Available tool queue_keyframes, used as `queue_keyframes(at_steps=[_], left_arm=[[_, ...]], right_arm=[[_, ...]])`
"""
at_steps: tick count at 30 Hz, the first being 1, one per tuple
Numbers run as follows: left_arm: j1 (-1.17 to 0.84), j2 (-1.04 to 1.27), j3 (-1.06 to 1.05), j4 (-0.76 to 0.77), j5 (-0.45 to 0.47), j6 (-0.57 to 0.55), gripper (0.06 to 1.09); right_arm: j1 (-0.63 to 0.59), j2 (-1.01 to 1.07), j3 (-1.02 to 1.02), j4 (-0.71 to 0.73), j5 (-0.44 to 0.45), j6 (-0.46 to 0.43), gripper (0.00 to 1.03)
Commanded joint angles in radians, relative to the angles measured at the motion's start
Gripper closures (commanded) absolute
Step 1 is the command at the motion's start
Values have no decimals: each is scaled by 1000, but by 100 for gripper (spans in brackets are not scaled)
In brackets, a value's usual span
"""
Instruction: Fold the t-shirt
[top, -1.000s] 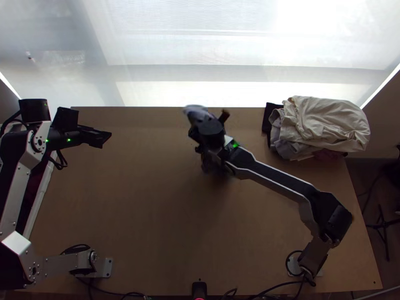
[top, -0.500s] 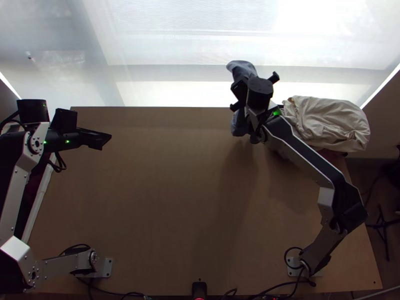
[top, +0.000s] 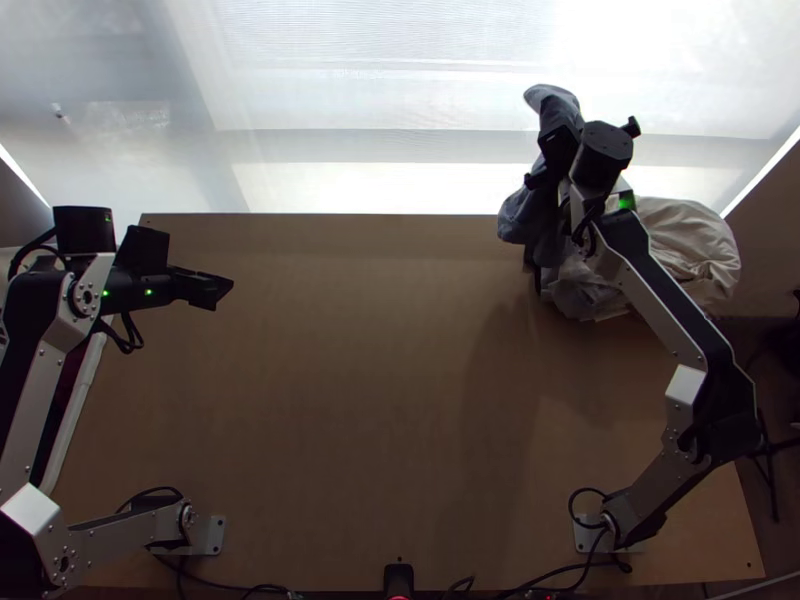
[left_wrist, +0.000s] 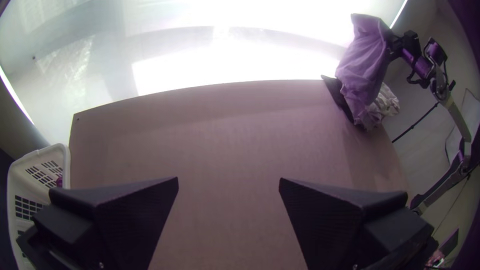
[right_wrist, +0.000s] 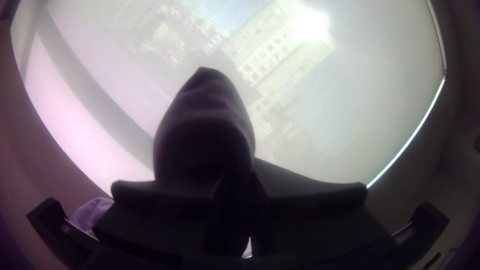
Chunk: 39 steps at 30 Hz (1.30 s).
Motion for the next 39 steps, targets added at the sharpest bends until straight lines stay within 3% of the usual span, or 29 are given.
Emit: queue_keyframes(at_steps=[1, 13, 29, 32, 34, 38, 39], left_arm=[[-19, -17, -18, -3, -24, -3, 10], [-72, -40, -102, 6, -56, 17, 10], [-215, -4, -185, 31, -137, 46, 10], [-233, 12, -185, 34, -147, 53, 10], [-239, 18, -183, 34, -151, 59, 10], [-239, 21, -177, 33, -162, 66, 10], [-238, 21, -176, 33, -168, 68, 10]], right_arm=[[-96, -19, 1, -1, -41, 21, 100], [-360, -42, -140, 2, -151, 116, 100], [-756, 167, -312, 201, -268, 137, 100], [-777, 187, -313, 201, -282, 134, 85], [-777, 204, -312, 178, -289, 116, 65], [-773, 198, -304, 89, -303, 114, 13], [-771, 187, -304, 80, -306, 120, 4]])
